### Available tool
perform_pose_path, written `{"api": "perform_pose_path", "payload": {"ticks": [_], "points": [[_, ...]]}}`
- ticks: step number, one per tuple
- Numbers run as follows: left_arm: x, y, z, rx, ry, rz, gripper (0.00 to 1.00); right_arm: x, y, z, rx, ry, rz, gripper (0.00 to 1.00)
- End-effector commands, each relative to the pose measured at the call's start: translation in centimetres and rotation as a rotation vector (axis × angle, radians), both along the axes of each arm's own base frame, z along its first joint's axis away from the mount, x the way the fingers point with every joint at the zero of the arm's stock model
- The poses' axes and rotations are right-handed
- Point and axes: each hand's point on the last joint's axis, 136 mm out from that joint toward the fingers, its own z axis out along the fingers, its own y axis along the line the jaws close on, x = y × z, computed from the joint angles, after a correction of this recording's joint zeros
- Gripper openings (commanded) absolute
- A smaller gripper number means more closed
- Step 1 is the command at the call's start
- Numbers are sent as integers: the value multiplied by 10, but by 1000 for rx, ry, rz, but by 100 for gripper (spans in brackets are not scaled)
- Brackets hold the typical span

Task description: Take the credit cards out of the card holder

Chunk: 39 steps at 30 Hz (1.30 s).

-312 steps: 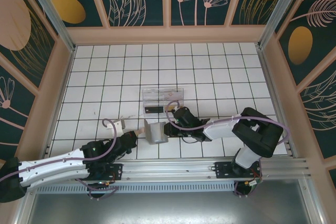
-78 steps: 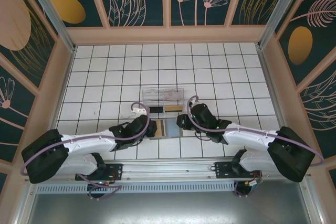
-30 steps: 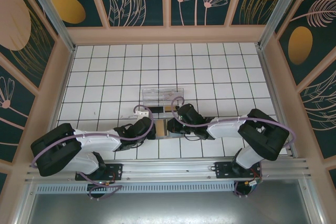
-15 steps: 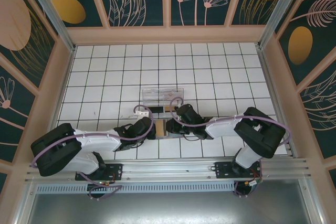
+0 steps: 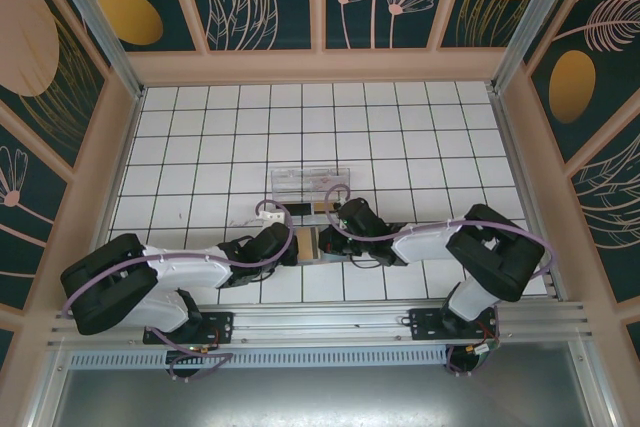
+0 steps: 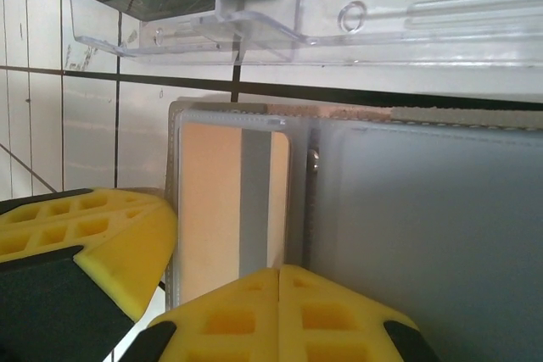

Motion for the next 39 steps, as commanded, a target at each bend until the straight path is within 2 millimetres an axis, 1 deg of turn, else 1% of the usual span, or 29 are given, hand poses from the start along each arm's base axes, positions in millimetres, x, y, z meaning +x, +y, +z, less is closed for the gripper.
{"api": "perform_pose_path", "payload": {"ticks": [1, 11, 15, 20, 25, 27, 28, 30, 33, 34, 39], "points": [[-12, 10, -19, 58, 67, -15, 0, 1, -12, 0, -2, -4, -23, 0], [-12, 10, -19, 60, 67, -15, 0, 3, -34, -2, -14, -5, -54, 0], [-12, 9, -19, 60, 67, -19, 0, 3, -36, -4, -8, 0, -54, 0], [-12, 9, -19, 60, 68, -22, 0, 4, -32, -5, 6, 9, -53, 0], [-12, 9, -18, 61, 67, -21, 0, 5, -41, -5, 0, 5, -78, 0], [-12, 8, -18, 63, 67, -24, 0, 5, -40, -3, 20, 1, -69, 0], [-11, 8, -18, 65, 67, -28, 0, 4, -38, -1, 33, -2, -57, 2], [-11, 6, -19, 67, 69, -32, 0, 4, -33, 2, 57, -6, -39, 11], [-10, 4, -18, 68, 68, -36, 0, 6, -29, 2, 63, -5, -29, 17], [-10, 4, -18, 68, 68, -37, 0, 6, -27, 2, 64, -4, -24, 20], [-10, 5, -18, 68, 69, -37, 0, 6, -19, -1, 81, 10, 3, 21]]}}
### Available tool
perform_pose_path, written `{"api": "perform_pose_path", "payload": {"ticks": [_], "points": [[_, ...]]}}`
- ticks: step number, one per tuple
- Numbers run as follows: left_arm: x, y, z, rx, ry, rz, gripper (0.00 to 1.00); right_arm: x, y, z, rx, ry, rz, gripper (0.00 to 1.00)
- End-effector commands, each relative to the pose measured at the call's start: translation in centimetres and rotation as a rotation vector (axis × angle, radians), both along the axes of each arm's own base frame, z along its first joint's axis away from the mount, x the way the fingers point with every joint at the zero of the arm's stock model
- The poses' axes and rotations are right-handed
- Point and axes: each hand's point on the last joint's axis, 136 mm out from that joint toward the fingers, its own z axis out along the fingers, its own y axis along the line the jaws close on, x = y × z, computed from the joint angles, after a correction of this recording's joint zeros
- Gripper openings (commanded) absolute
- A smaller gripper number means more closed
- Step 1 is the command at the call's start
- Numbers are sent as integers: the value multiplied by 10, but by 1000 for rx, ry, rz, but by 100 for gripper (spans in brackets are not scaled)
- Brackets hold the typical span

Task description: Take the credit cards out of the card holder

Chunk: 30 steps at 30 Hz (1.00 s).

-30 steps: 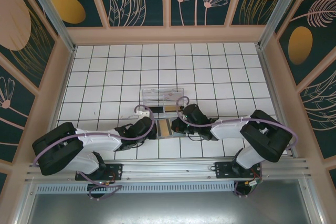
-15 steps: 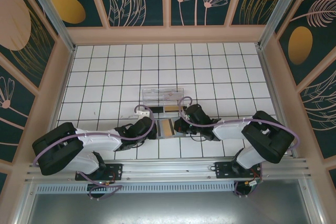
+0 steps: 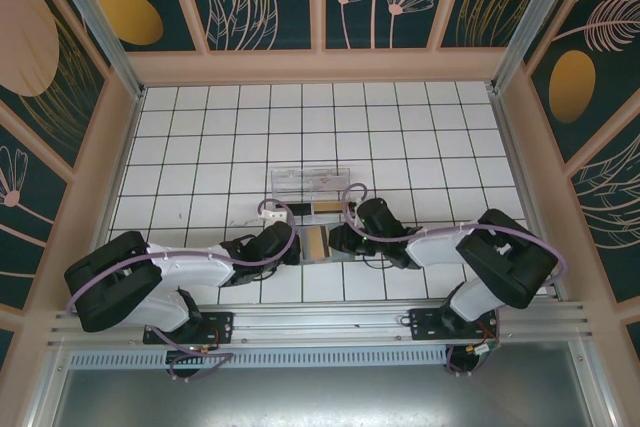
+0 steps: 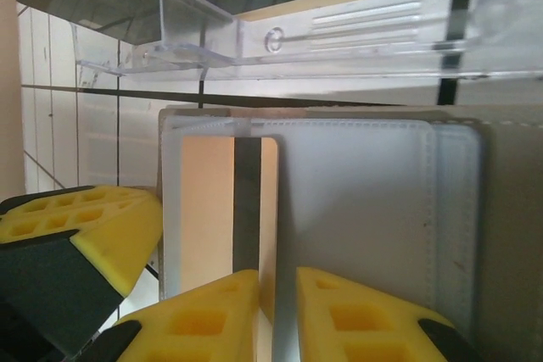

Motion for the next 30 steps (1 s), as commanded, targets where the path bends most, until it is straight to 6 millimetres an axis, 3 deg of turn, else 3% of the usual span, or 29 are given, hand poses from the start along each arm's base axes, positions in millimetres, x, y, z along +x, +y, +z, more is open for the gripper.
{"api": "perform_pose_path", "payload": {"ticks": [1, 25, 30], "points": [[-12, 10, -18, 73, 67, -32, 0, 1, 6, -3, 11, 1, 30, 21], [-14, 8, -22, 69, 76, -38, 0, 2, 28, 3, 40, 5, 80, 20], [-14, 9, -22, 68, 77, -37, 0, 3, 30, 3, 39, 5, 84, 15]]}}
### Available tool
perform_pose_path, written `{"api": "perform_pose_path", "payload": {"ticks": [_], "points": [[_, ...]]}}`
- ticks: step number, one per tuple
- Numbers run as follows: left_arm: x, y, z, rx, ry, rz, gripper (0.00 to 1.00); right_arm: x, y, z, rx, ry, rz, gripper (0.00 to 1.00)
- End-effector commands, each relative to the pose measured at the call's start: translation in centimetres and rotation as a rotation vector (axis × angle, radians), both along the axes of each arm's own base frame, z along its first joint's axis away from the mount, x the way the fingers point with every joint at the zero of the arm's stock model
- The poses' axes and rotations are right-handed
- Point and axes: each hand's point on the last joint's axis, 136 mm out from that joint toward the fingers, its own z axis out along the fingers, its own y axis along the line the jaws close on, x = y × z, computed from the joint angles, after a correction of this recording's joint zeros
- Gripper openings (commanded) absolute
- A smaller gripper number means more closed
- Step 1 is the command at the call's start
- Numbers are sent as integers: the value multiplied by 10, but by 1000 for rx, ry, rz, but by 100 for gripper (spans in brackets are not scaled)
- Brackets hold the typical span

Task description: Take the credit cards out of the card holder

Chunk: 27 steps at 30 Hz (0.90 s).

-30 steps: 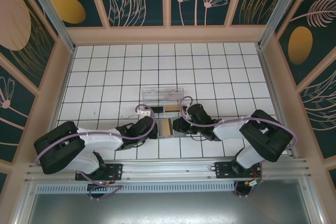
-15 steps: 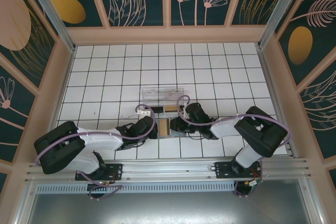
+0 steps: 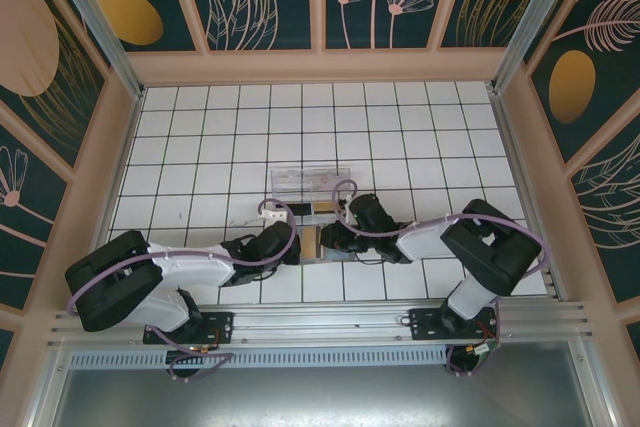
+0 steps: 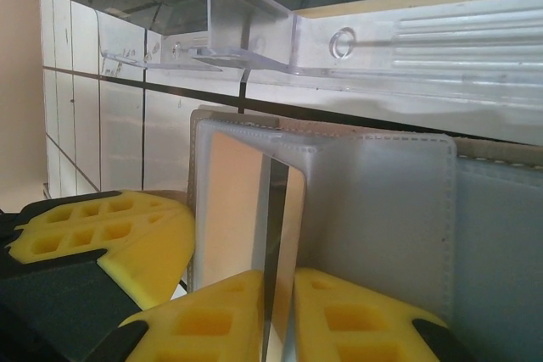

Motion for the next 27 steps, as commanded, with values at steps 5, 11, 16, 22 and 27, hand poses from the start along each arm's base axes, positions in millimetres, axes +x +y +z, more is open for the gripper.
{"api": "perform_pose_path", "payload": {"ticks": [5, 11, 16, 22, 27], "points": [[-15, 10, -23, 69, 80, -35, 0, 3, 4, 3, -17, -27, 14, 6], [-17, 12, -25, 73, 83, -37, 0, 6, -9, 2, -39, -28, -10, 6], [-17, 13, -24, 69, 80, -37, 0, 9, -23, 0, -40, -19, -35, 6], [-18, 13, -25, 68, 81, -38, 0, 8, -32, -6, -48, 0, -23, 6], [-18, 14, -25, 66, 81, -37, 0, 10, -44, -6, -49, 1, -40, 6]]}}
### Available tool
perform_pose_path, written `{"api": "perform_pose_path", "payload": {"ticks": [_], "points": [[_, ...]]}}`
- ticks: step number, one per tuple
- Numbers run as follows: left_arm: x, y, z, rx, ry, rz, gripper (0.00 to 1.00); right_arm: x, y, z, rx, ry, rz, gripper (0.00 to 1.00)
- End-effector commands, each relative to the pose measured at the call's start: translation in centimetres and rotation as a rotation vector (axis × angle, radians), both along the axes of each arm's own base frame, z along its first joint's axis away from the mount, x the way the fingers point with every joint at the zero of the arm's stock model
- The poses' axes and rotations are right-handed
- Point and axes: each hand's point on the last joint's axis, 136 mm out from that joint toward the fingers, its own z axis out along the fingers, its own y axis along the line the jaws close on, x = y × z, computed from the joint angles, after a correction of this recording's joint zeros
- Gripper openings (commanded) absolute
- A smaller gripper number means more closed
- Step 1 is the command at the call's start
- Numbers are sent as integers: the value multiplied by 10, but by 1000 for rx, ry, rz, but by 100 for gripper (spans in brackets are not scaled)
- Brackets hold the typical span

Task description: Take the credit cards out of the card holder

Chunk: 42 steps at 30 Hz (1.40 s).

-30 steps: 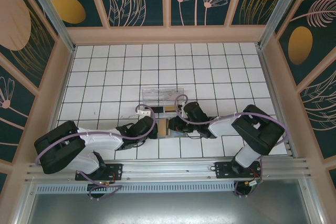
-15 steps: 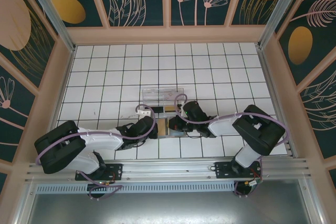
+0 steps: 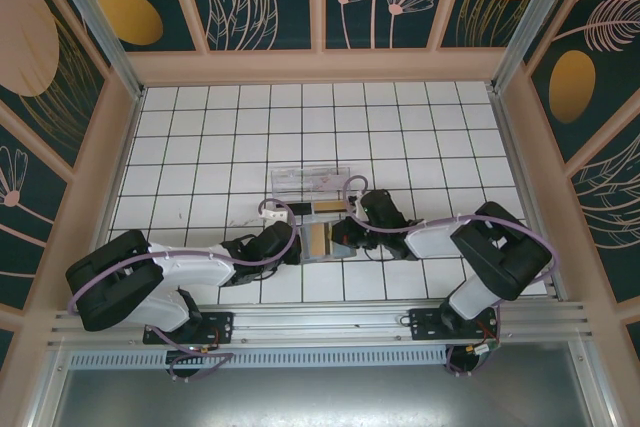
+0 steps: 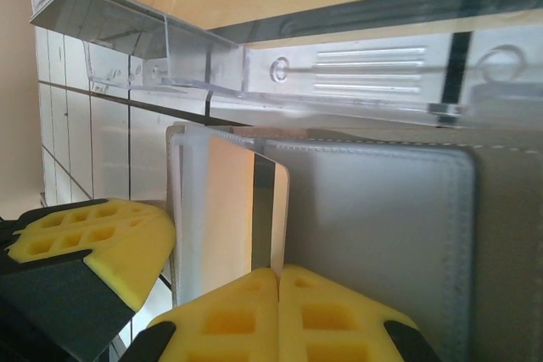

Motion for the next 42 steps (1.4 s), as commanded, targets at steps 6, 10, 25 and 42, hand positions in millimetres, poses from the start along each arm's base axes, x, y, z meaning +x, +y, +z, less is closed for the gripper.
{"api": "perform_pose_path", "payload": {"ticks": [6, 10, 25, 42], "points": [[-18, 15, -24, 72, 78, -36, 0, -1, -34, -5, -26, -4, -31, 6], [-17, 15, -23, 71, 76, -34, 0, -2, -48, 1, -20, -15, -60, 4], [10, 5, 64, -38, -106, 22, 40, 13, -81, 89, -140, -314, -86, 0], [17, 93, 146, -236, -457, 328, 99, 16, -10, 153, -536, -960, 381, 0]]}}
